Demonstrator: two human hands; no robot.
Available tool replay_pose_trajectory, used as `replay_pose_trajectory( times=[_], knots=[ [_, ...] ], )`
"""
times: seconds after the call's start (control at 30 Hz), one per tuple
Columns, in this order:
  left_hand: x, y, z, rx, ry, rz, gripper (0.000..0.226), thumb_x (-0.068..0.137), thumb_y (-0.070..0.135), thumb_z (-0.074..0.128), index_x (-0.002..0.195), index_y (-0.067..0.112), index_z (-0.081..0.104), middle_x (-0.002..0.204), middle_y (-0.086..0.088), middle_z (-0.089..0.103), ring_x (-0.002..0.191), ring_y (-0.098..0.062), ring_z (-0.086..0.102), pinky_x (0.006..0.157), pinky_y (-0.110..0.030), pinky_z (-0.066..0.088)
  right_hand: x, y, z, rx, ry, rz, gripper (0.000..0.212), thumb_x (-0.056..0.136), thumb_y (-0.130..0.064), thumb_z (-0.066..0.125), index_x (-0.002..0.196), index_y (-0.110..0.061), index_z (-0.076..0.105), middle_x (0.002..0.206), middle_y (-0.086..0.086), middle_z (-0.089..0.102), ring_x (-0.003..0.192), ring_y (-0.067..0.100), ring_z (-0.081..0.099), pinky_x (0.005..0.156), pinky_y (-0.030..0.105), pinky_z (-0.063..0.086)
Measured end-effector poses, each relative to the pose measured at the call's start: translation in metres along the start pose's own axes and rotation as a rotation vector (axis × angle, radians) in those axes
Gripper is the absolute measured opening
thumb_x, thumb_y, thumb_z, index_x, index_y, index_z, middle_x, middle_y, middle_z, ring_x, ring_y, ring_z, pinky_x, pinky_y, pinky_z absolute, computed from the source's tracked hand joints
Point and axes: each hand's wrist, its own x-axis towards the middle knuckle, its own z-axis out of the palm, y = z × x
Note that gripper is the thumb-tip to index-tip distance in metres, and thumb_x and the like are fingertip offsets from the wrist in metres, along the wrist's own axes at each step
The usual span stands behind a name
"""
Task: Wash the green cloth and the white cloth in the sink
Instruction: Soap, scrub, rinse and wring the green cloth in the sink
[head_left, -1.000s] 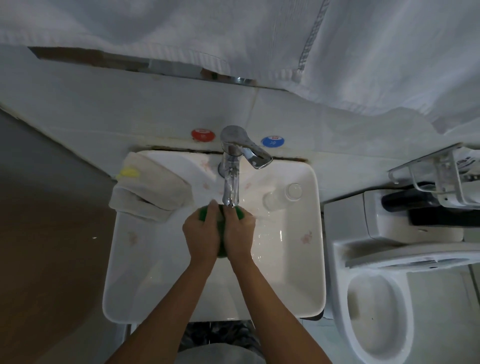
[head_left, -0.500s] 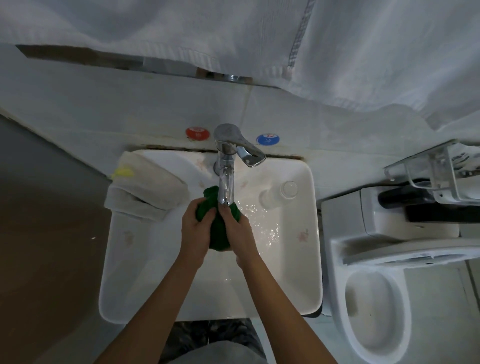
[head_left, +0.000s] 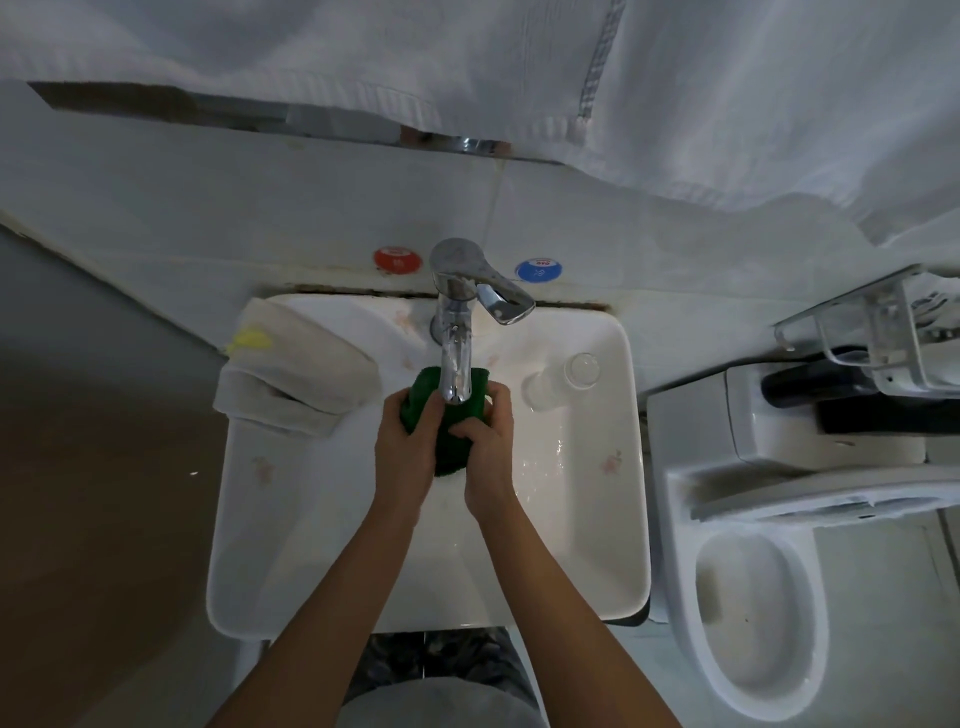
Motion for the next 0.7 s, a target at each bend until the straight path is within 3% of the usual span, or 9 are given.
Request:
replay_pose_trajectory(
  times=[0.07, 0.1, 0.2, 0.33, 0.43, 0.57, 0.67, 0.7],
  knots=[
    [0.0, 0.004, 0.001, 0.014, 0.046, 0.088, 0.028, 0.09, 0.023, 0.062, 0.116, 0.019, 0.052, 0.106, 0.004, 0.06, 0.096, -0.011, 0.06, 0.083, -0.025, 0.052, 0.001, 0.004, 0.002, 0.017, -0.021, 0.073, 0.051, 0.074, -0.022, 0.057, 0.125, -0.019, 0.051, 0.116, 0.002, 0.062, 0.102, 0.014, 0.061, 0.081, 0.024, 0.053],
    [0.0, 0.005, 0.0, 0.016, 0.043, 0.116, 0.027, 0.09, 0.02, 0.062, 0.115, 0.02, 0.053, 0.104, 0.005, 0.06, 0.096, -0.011, 0.06, 0.083, -0.024, 0.051, 0.003, 0.005, 0.002, -0.006, -0.016, 0.109, 0.047, 0.082, -0.03, 0.059, 0.128, -0.022, 0.053, 0.122, 0.002, 0.062, 0.108, 0.015, 0.061, 0.088, 0.027, 0.052],
    [0.001, 0.008, -0.005, -0.007, -0.055, 0.138, 0.03, 0.089, 0.007, 0.06, 0.117, 0.017, 0.055, 0.106, 0.003, 0.061, 0.099, -0.013, 0.06, 0.081, -0.02, 0.051, 0.009, -0.001, -0.006, -0.01, -0.01, 0.241, 0.028, 0.092, -0.041, 0.059, 0.112, -0.024, 0.066, 0.112, 0.006, 0.07, 0.103, 0.021, 0.067, 0.093, 0.037, 0.054],
    [0.009, 0.009, -0.011, -0.044, -0.191, 0.013, 0.052, 0.09, 0.005, 0.057, 0.136, 0.019, 0.041, 0.123, 0.0, 0.051, 0.109, -0.017, 0.054, 0.09, -0.027, 0.048, 0.015, -0.011, -0.02, -0.158, -0.096, 0.18, 0.01, 0.088, -0.028, 0.066, 0.093, -0.019, 0.068, 0.095, 0.008, 0.072, 0.09, 0.024, 0.069, 0.082, 0.035, 0.058],
    [0.013, 0.008, -0.005, 0.14, -0.066, 0.051, 0.049, 0.089, 0.017, 0.062, 0.133, 0.015, 0.041, 0.118, 0.0, 0.052, 0.107, -0.018, 0.055, 0.083, -0.022, 0.047, 0.019, -0.009, -0.02, -0.288, -0.003, 0.062, 0.004, 0.087, -0.018, 0.067, 0.091, -0.018, 0.068, 0.091, 0.007, 0.07, 0.09, 0.027, 0.067, 0.082, 0.037, 0.058],
    [0.011, -0.001, 0.011, 0.203, 0.016, 0.043, 0.04, 0.091, 0.027, 0.058, 0.128, 0.015, 0.049, 0.121, -0.004, 0.058, 0.107, -0.021, 0.058, 0.092, -0.034, 0.05, 0.015, -0.004, -0.015, -0.228, 0.069, -0.004, 0.02, 0.086, -0.006, 0.062, 0.099, -0.02, 0.068, 0.1, 0.004, 0.068, 0.097, 0.023, 0.064, 0.091, 0.042, 0.055],
    [0.013, -0.003, 0.02, 0.252, 0.082, -0.015, 0.039, 0.091, 0.033, 0.056, 0.124, 0.014, 0.05, 0.115, -0.006, 0.06, 0.101, -0.022, 0.06, 0.087, -0.037, 0.051, 0.009, -0.001, -0.007, -0.156, 0.086, 0.073, 0.029, 0.091, -0.015, 0.059, 0.118, -0.025, 0.058, 0.111, 0.003, 0.063, 0.102, 0.021, 0.062, 0.09, 0.037, 0.054],
    [0.013, -0.002, 0.022, 0.279, 0.104, -0.024, 0.035, 0.091, 0.033, 0.056, 0.119, 0.012, 0.052, 0.109, -0.006, 0.062, 0.096, -0.022, 0.061, 0.083, -0.036, 0.051, 0.01, 0.001, -0.006, -0.159, 0.1, 0.093, 0.02, 0.092, -0.018, 0.059, 0.11, -0.025, 0.062, 0.103, 0.001, 0.065, 0.096, 0.02, 0.063, 0.085, 0.035, 0.054]
  ],
)
